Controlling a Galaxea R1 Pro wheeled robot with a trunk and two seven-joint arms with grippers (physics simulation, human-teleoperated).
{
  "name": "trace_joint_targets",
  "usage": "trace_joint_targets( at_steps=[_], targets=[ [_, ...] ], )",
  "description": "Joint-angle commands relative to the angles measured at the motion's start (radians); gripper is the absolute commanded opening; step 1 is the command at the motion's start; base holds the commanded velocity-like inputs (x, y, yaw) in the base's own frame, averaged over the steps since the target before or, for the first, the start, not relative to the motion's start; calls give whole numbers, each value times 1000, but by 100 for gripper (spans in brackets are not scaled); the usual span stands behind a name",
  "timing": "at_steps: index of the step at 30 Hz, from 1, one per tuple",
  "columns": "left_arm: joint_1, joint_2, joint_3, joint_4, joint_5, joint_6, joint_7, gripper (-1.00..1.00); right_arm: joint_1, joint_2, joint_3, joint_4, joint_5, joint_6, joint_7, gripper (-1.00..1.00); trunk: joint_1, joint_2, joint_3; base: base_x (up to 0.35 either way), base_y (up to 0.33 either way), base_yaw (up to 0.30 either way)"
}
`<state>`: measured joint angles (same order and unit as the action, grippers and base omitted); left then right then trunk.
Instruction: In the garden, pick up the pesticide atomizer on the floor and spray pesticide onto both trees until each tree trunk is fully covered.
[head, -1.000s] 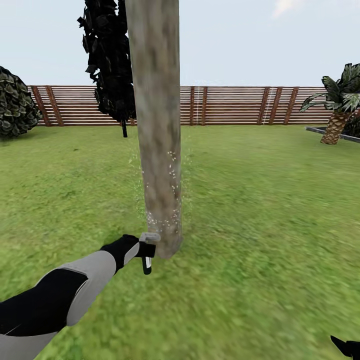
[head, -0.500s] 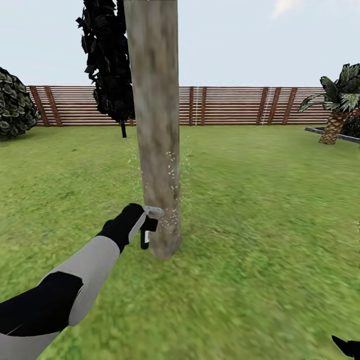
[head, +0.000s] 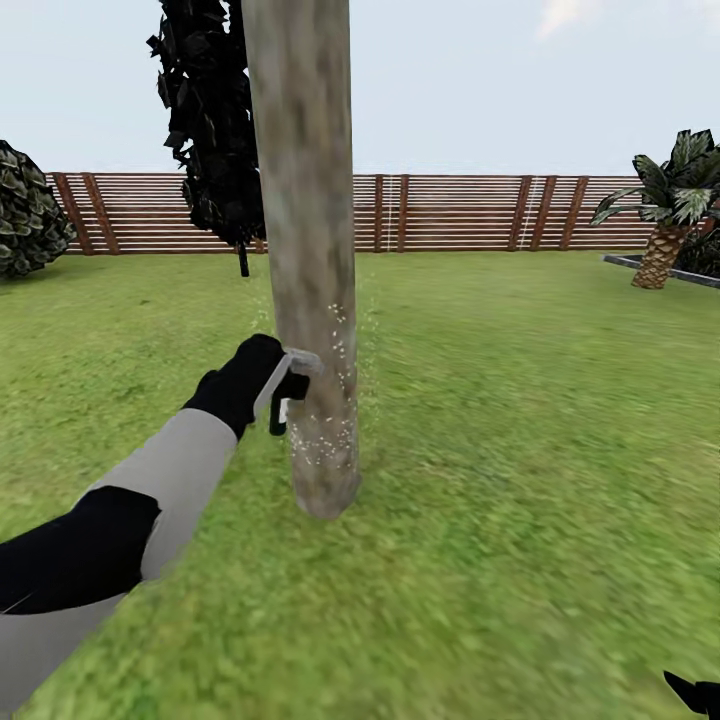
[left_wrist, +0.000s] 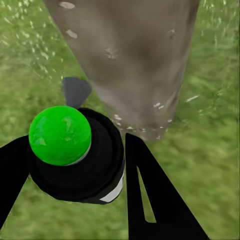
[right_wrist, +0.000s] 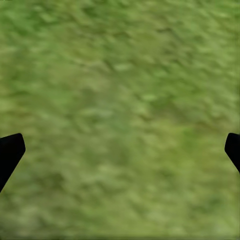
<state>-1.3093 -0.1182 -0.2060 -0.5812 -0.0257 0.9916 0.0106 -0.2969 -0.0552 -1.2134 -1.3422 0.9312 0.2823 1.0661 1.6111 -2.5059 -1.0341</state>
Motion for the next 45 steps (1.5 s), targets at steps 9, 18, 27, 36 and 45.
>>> trace_joint_targets(
  at_steps=[9,18,27,36,45],
  targets=[
    [-155,-1,0,7,1,8,0,-100,0,0,0,0,0,0,0,100,0,0,0,0,0,0],
    [-285,-1,0,62,3,11,0,-100,0,-1,0,0,0,0,0,100,0,0,0,0,0,0],
    [-462,-38,0,209,3,11,0,-100,0,-2,-1,0,0,0,0,100,0,0,0,0,0,0],
    [-480,-43,-2,331,3,9,-1,-100,0,-2,0,0,0,0,0,100,0,0,0,0,0,0],
    [-426,-43,-3,462,7,-14,-8,-100,0,-1,0,0,0,0,0,100,0,0,0,0,0,0]
  ],
)
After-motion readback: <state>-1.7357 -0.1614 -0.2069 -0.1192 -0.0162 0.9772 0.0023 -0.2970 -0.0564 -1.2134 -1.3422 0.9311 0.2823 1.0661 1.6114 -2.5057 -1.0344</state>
